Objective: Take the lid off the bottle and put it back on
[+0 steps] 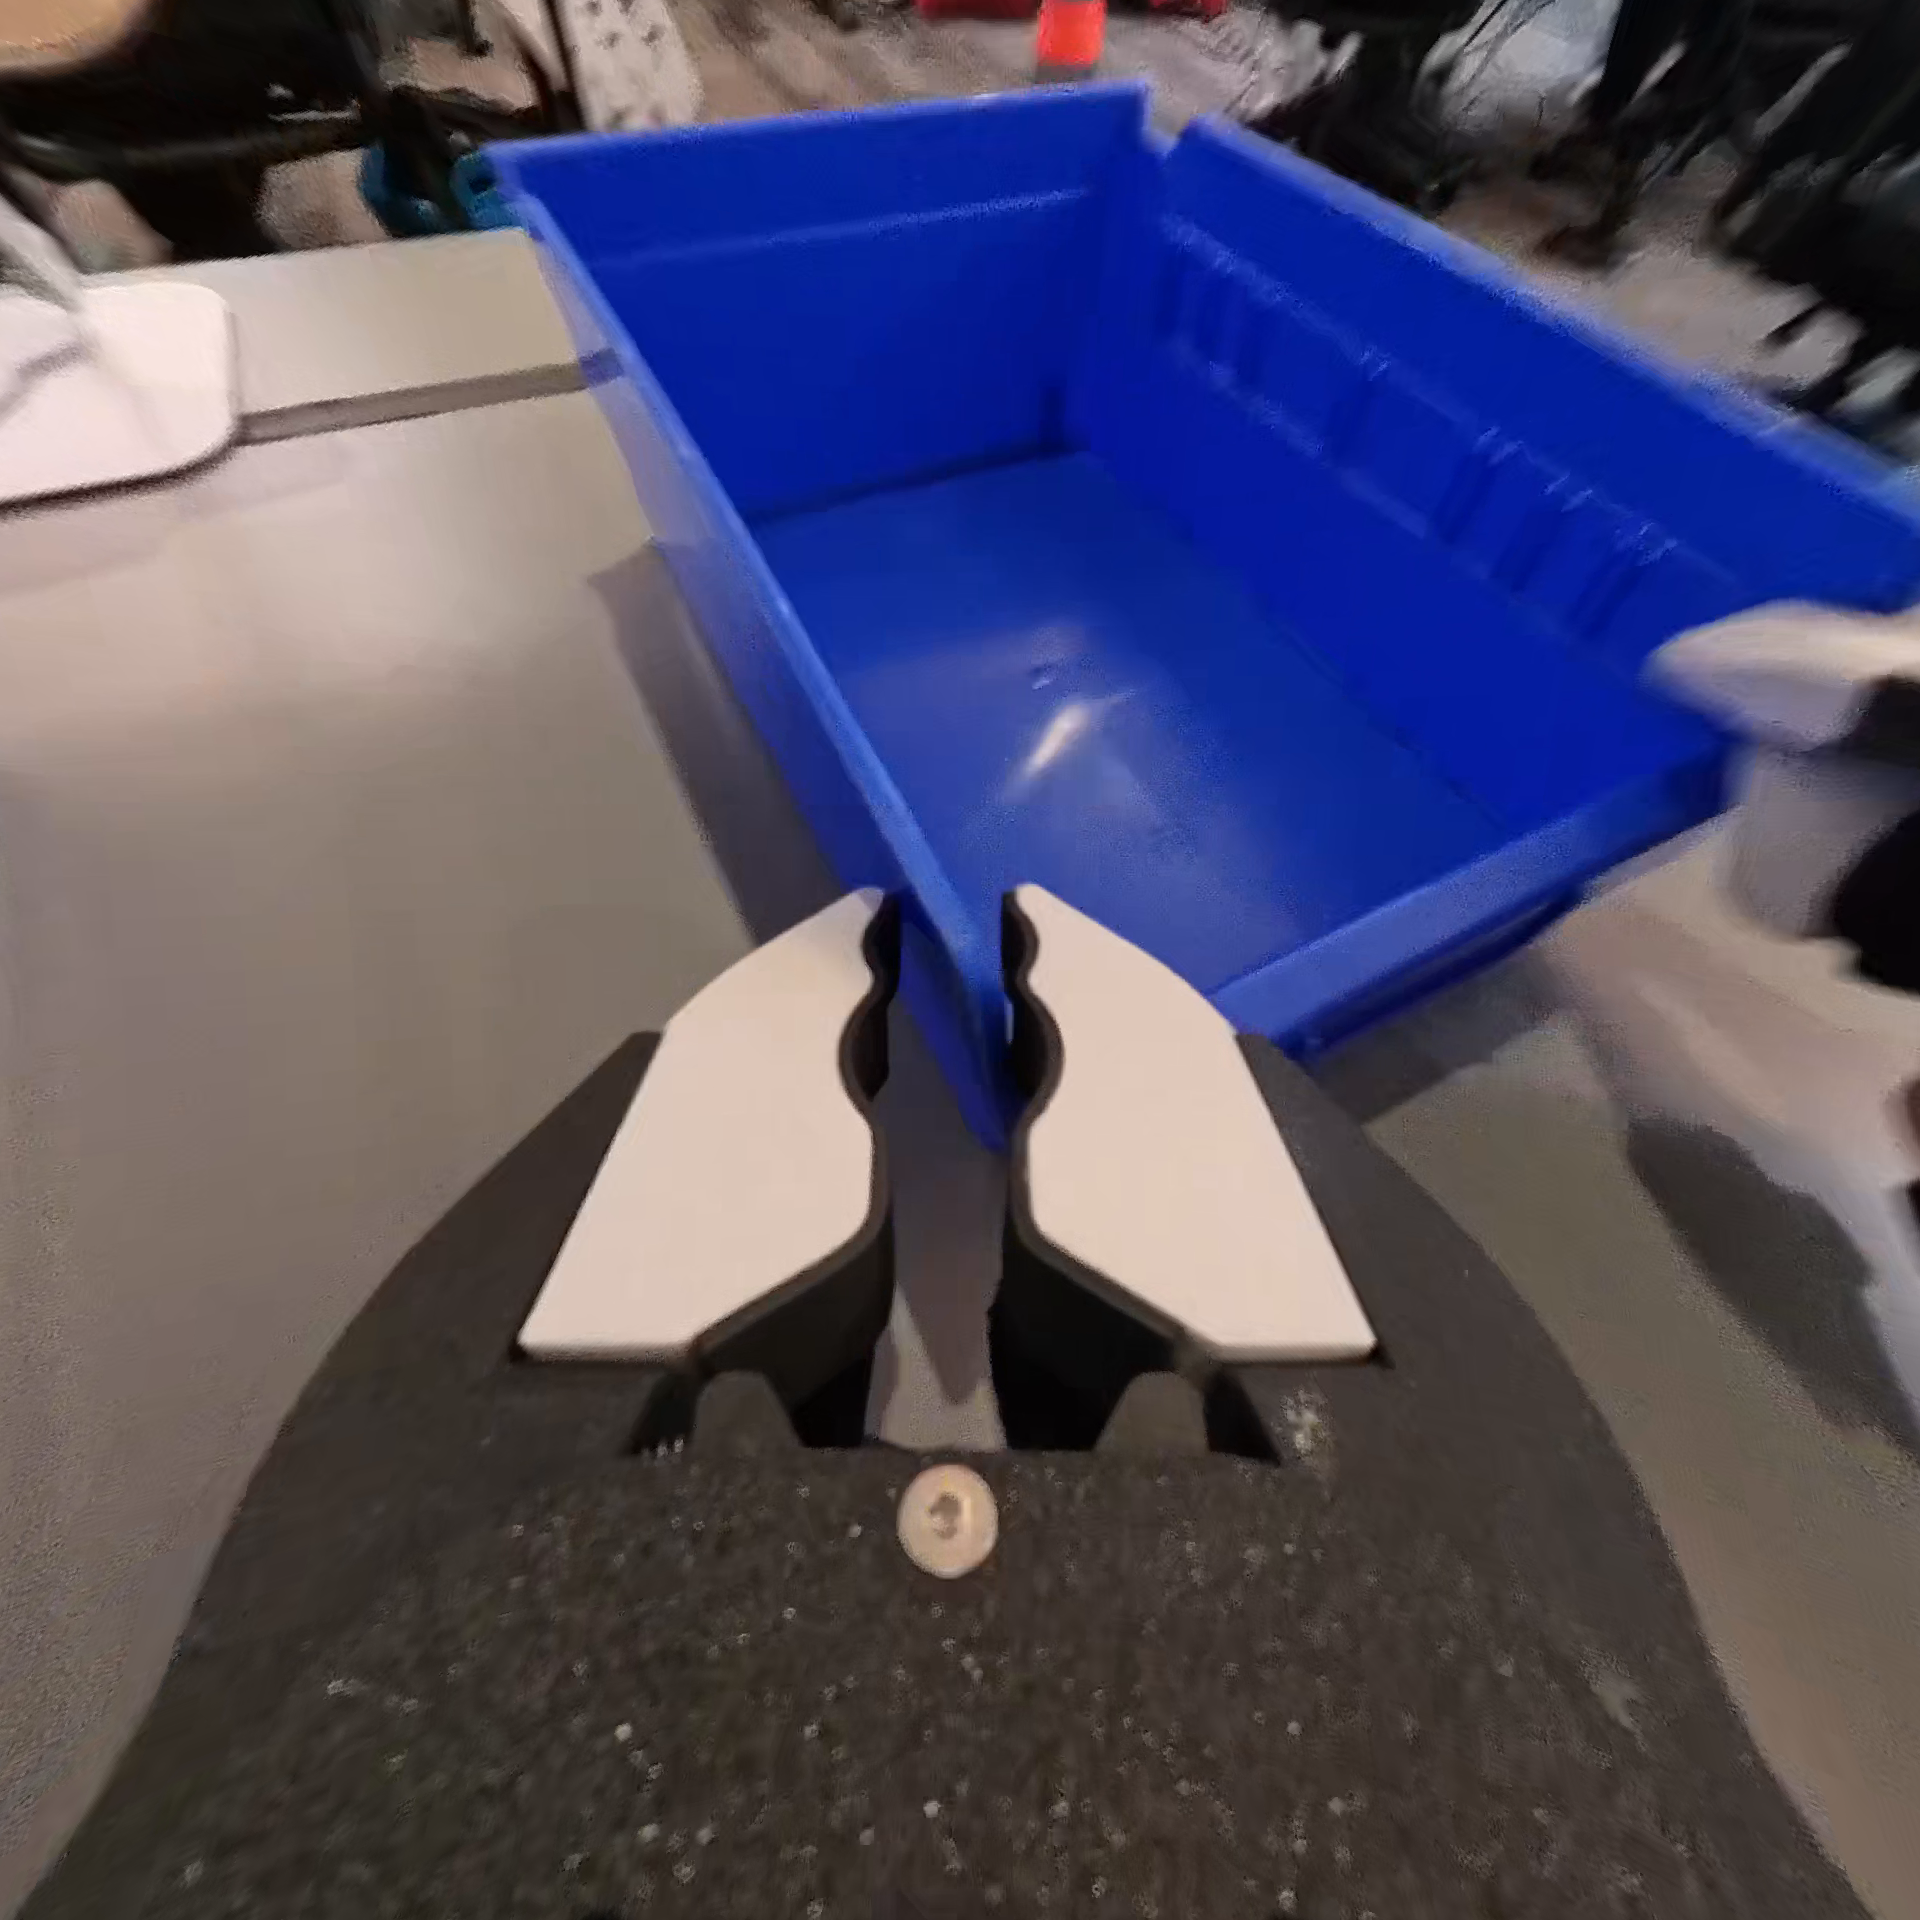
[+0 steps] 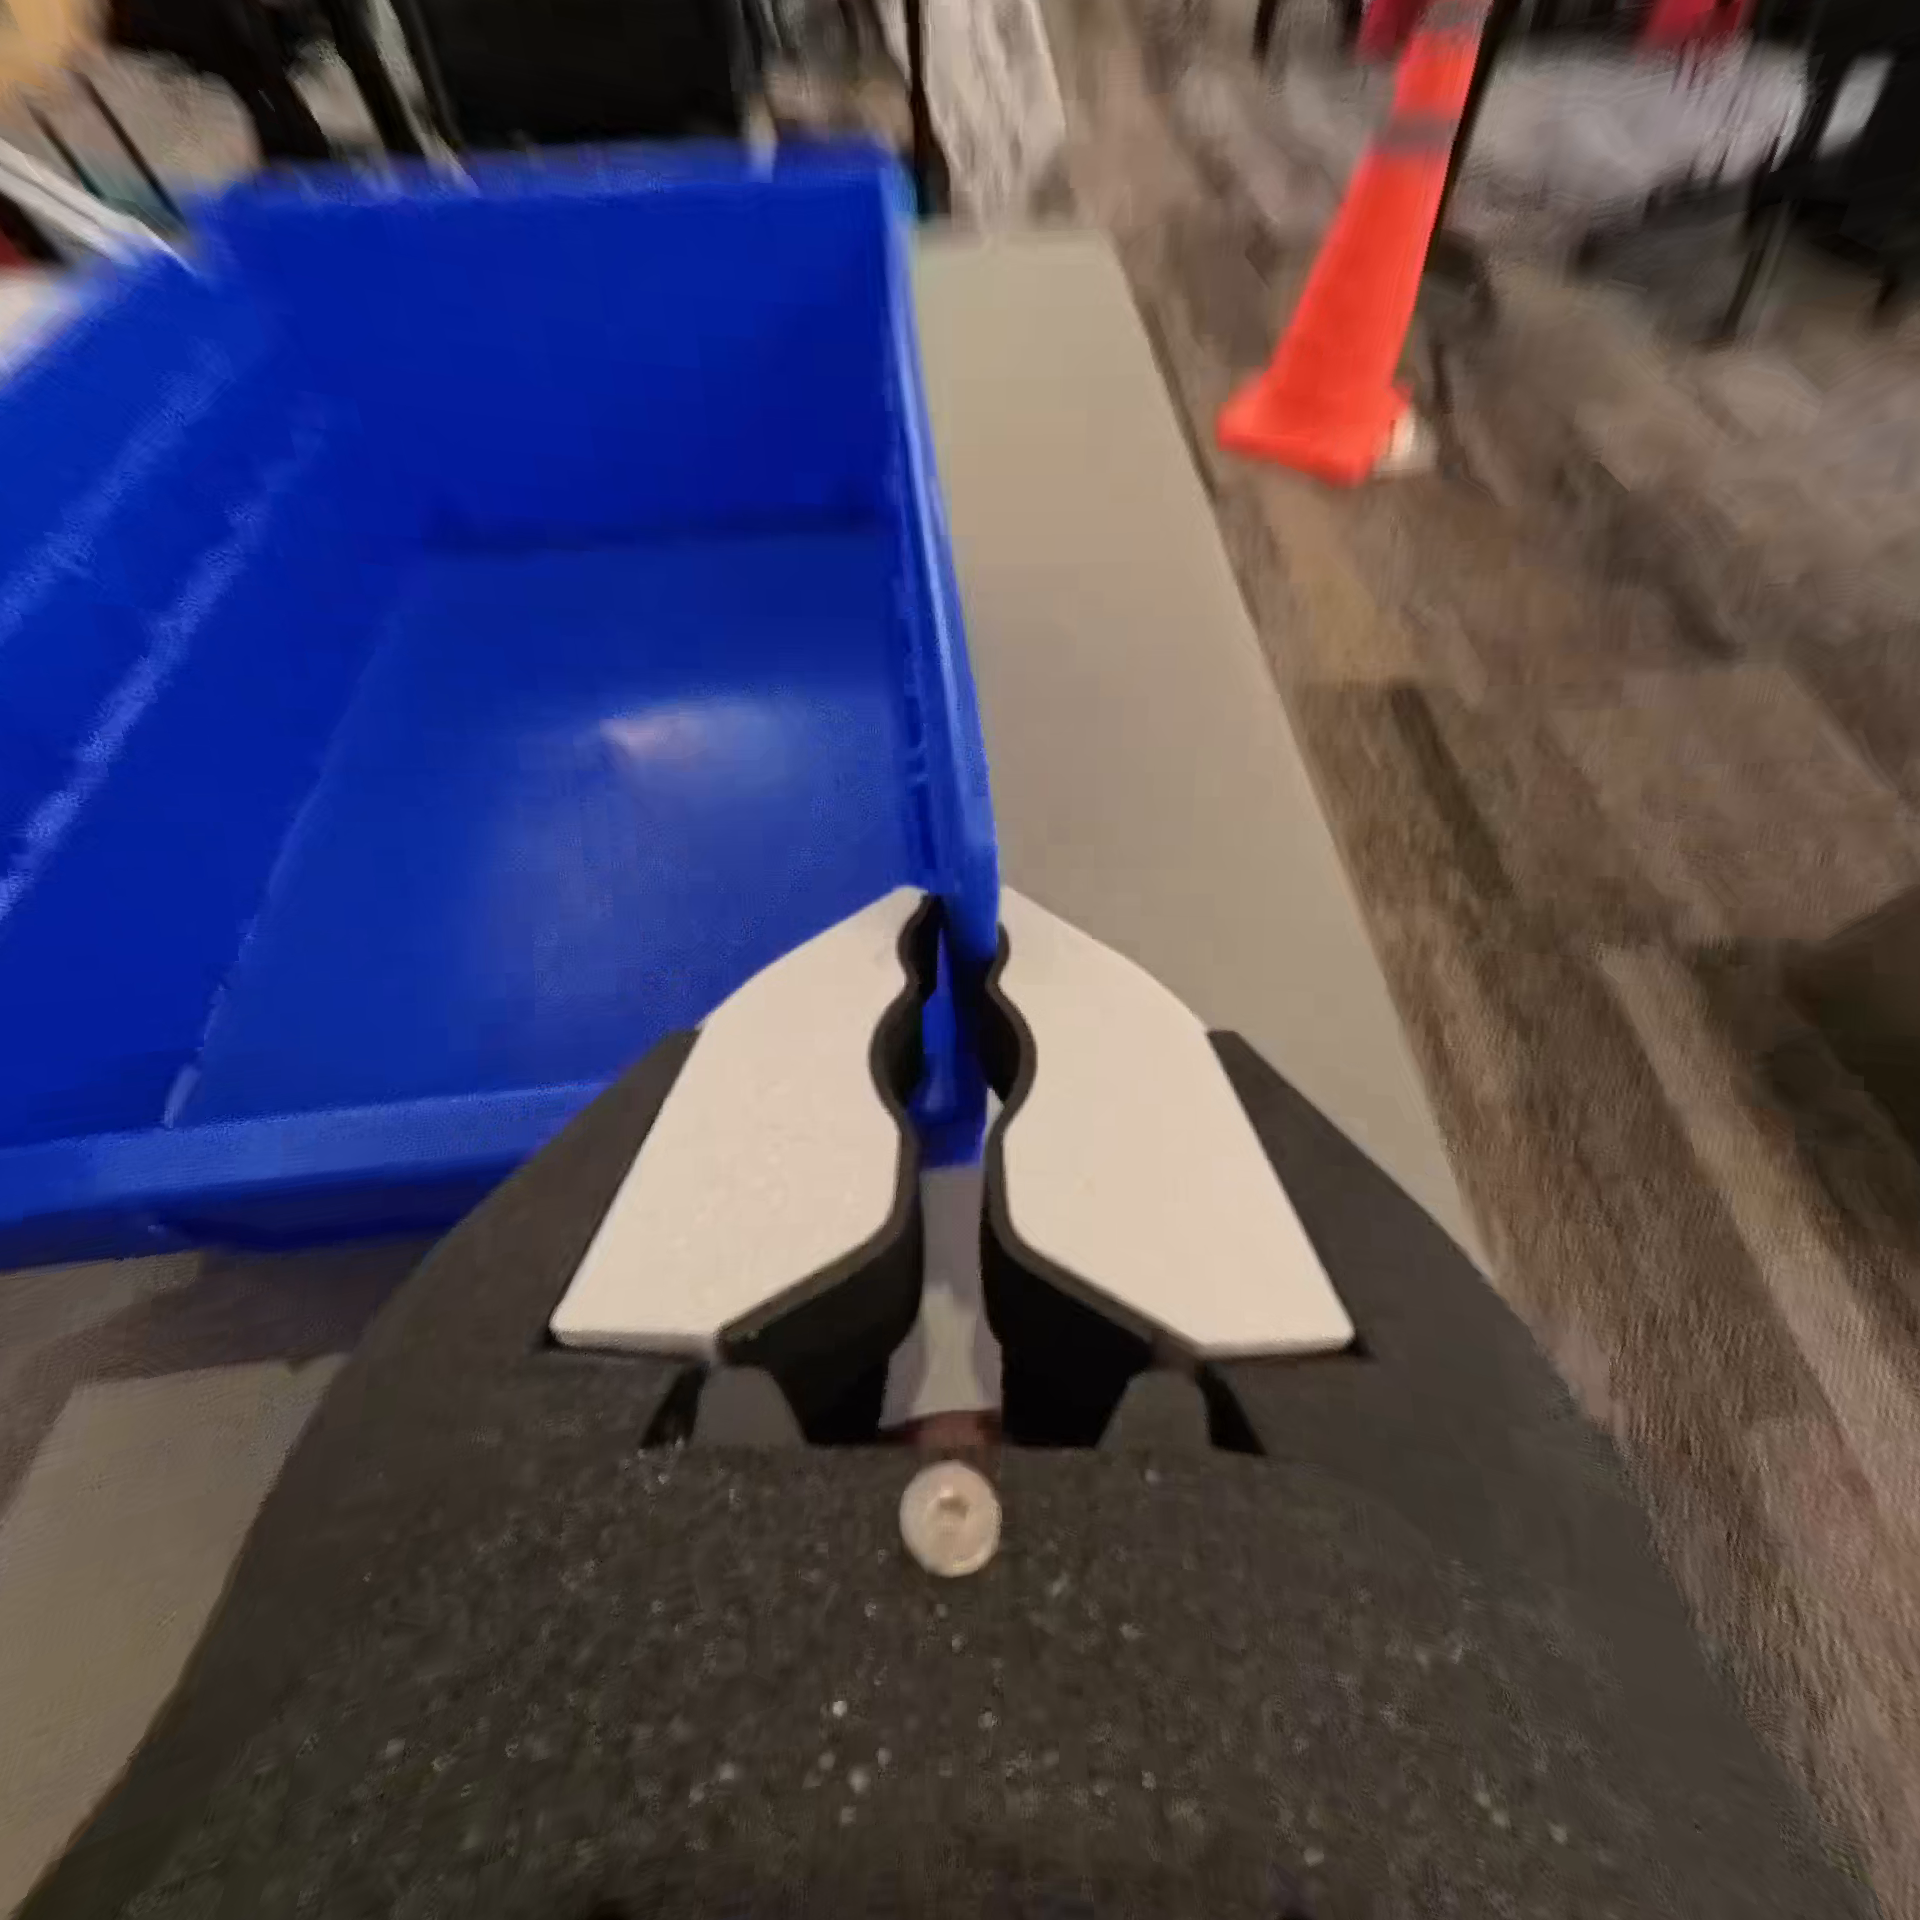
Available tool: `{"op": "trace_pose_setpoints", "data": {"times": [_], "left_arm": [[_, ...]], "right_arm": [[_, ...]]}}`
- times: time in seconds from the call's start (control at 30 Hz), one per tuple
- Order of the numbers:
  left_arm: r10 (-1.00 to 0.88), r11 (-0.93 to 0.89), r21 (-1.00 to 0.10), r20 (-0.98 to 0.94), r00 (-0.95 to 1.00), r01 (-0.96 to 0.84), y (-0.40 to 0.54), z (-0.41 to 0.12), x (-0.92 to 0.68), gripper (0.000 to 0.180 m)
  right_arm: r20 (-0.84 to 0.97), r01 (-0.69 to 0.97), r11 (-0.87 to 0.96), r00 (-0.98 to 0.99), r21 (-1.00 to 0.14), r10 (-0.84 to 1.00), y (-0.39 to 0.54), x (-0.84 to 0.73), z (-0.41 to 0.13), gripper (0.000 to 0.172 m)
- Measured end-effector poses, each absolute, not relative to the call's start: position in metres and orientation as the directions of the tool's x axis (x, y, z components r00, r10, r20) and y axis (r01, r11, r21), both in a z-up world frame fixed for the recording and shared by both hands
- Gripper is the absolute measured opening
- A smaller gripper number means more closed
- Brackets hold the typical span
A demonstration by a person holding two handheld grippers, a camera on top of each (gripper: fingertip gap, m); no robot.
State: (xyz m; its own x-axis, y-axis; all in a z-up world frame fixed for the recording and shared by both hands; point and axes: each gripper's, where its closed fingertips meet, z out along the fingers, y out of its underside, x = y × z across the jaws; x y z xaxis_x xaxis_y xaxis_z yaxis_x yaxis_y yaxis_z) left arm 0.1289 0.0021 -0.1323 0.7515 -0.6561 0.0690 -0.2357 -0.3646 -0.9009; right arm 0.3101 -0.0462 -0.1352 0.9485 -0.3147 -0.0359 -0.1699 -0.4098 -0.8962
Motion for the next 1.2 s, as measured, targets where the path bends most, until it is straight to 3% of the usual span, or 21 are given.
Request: {"op": "trace_pose_setpoints", "data": {"times": [0.17, 0.27, 0.4, 0.53, 0.67, 0.8, 0.97, 1.03, 1.07, 1.1, 1.13, 1.2], "left_arm": [[-0.712, -0.481, -0.848, 0.230, 0.664, -0.222, -0.011, -0.134, 0.130, 0.030], [-0.761, -0.459, -0.867, 0.272, 0.589, -0.193, -0.019, -0.107, 0.115, 0.056], [-0.819, -0.384, -0.906, 0.246, 0.519, -0.176, -0.028, -0.053, 0.051, 0.064], [-0.779, -0.301, -0.945, 0.165, 0.605, -0.130, -0.014, -0.015, -0.056, 0.065], [-0.631, -0.244, -0.964, 0.078, 0.772, -0.102, 0.013, -0.014, -0.169, 0.065], [-0.435, -0.276, -0.956, 0.029, 0.900, -0.102, 0.045, -0.054, -0.253, 0.064], [-0.393, -0.394, -0.906, 0.014, 0.919, -0.154, 0.066, -0.117, -0.276, 0.062], [-0.421, -0.434, -0.891, 0.067, 0.905, -0.136, 0.068, -0.128, -0.268, 0.054], [-0.442, -0.436, -0.890, 0.084, 0.893, -0.133, 0.068, -0.129, -0.264, 0.041], [-0.440, -0.437, -0.889, 0.081, 0.894, -0.135, 0.069, -0.129, -0.262, 0.015], [-0.416, -0.438, -0.887, 0.053, 0.908, -0.148, 0.071, -0.129, -0.265, 0.006], [-0.405, -0.431, -0.886, 0.022, 0.914, -0.169, 0.072, -0.128, -0.266, 0.004]], "right_arm": [[-0.239, -0.363, -0.379, 0.911, -0.851, -0.337, -0.045, 0.309, -0.144, 0.007], [-0.146, -0.267, -0.326, 0.925, -0.907, -0.350, -0.051, 0.314, -0.120, 0.021], [-0.035, -0.119, -0.219, 0.935, -0.968, -0.352, -0.067, 0.313, -0.066, 0.044], [-0.095, -0.105, -0.055, 0.981, -0.993, -0.171, -0.060, 0.260, -0.004, 0.050], [-0.115, -0.115, -0.003, 0.991, -0.993, 0.070, -0.027, 0.152, 0.031, 0.055], [-0.138, -0.114, -0.104, 0.955, -0.988, 0.264, 0.011, 0.011, 0.005, 0.063], [-0.177, -0.106, -0.351, 0.968, -0.930, 0.177, 0.034, -0.079, -0.088, 0.069], [-0.134, -0.087, -0.395, 0.987, -0.915, 0.094, 0.036, -0.084, -0.115, 0.054], [-0.105, -0.072, -0.409, 0.993, -0.910, 0.059, 0.035, -0.084, -0.125, 0.040], [-0.084, -0.071, -0.399, 0.996, -0.914, 0.016, 0.036, -0.081, -0.129, 0.022], [-0.081, -0.071, -0.382, 0.997, -0.922, 0.011, 0.036, -0.081, -0.129, 0.013], [-0.082, -0.081, -0.378, 0.997, -0.922, -0.016, 0.034, -0.080, -0.128, 0.007]]}}
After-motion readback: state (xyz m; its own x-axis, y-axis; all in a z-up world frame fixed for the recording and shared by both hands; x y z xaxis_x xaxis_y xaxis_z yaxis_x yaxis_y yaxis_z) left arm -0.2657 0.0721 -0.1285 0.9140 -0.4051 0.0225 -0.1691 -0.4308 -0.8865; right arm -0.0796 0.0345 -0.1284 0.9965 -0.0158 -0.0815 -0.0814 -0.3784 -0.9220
